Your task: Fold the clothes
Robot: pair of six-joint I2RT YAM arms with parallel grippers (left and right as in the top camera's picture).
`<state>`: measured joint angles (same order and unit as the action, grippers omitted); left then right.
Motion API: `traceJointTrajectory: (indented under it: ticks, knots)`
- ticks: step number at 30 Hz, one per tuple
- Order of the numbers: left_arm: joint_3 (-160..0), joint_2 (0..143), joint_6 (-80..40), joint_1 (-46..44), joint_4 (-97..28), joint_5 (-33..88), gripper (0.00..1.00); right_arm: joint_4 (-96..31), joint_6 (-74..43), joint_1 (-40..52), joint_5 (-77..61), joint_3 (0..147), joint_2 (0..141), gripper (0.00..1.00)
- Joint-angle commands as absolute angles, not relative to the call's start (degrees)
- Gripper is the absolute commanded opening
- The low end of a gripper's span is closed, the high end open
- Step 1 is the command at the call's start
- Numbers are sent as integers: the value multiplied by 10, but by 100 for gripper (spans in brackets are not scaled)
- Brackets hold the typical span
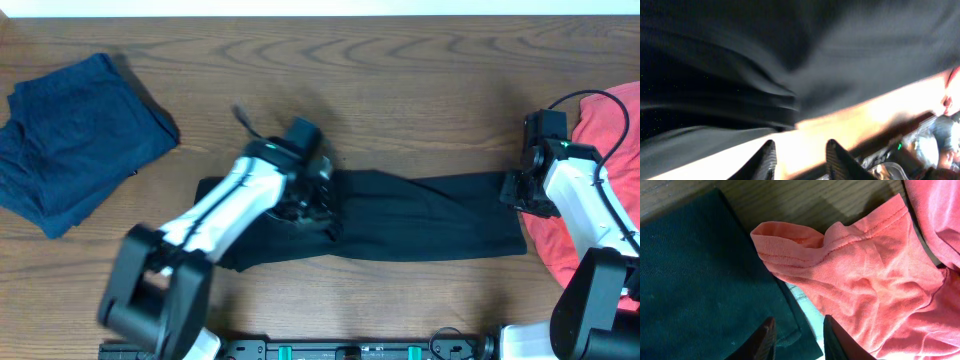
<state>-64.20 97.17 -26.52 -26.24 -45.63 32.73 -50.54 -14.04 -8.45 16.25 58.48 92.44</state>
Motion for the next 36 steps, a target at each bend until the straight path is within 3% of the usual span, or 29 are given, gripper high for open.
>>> traceJointTrajectory:
  ticks: [1, 3, 8, 20, 22, 24, 27, 31, 33, 36]
  knots:
    - [-648, 918, -253, -211, -464, 220, 46, -506, -143, -87, 163, 584, 925, 31]
    - [-648, 905, -253, -184, -462, 169, 55, -506, -143, -87, 163, 584, 925, 30]
    - [-644, 921, -248, -129, -448, 94, 52, -506, -143, -87, 162, 584, 925, 30]
    - [-641, 1014, -241, -71, -457, 95, 55, -507, -143, -87, 163, 584, 925, 31]
    - [-640, 1018, -241, -71, -456, 99, 47, -507, -143, -87, 162, 584, 925, 30]
    - [-639, 1023, -241, -73, -455, 105, 32, -507, -143, -87, 162, 584, 925, 31]
    - [-638, 1029, -240, -75, -455, 111, 30, -507, -143, -87, 162, 584, 925, 31]
    - [-625, 1029, -240, -75, -452, 110, 19, -508, -143, -87, 162, 584, 925, 31]
    - [-615, 1029, -236, -75, -446, 111, 6, -508, -143, -87, 162, 584, 925, 31]
    - [-609, 1029, -227, -74, -463, 110, 6, -509, -143, -87, 163, 584, 925, 31]
